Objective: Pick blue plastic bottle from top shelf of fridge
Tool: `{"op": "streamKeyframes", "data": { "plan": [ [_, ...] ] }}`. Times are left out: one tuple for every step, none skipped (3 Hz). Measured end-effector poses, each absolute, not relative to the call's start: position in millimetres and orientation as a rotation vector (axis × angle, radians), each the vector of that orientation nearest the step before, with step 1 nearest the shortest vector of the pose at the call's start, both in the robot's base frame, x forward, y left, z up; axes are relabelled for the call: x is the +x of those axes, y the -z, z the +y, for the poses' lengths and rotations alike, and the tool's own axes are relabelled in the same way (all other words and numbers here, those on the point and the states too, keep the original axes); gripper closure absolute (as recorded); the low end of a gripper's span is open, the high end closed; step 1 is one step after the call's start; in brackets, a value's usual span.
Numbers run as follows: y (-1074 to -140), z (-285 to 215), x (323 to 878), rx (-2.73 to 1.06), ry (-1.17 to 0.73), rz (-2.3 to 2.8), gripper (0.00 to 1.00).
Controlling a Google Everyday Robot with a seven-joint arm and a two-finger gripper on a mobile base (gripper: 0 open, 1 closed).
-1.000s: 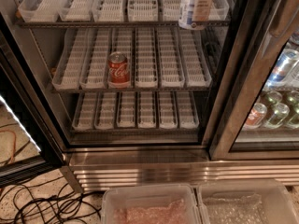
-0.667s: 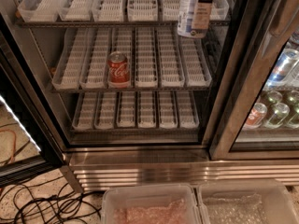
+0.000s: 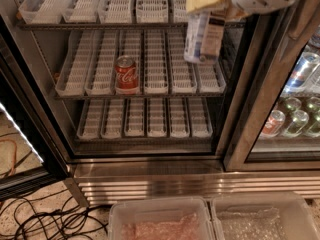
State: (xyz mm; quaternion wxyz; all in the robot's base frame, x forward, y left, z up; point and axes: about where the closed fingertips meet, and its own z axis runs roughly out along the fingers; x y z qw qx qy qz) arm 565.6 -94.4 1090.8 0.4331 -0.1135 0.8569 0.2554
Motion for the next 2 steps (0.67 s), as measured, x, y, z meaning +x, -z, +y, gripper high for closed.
{"op": "streamKeyframes", "data": {
  "plan": [
    [-1081.1,-91.8,557.8,-0.271,-0.661,2.165,1.00],
    [-1078.8,-90.4,556.9,-0.277,-0.665,2.166,1.00]
  ]
}}
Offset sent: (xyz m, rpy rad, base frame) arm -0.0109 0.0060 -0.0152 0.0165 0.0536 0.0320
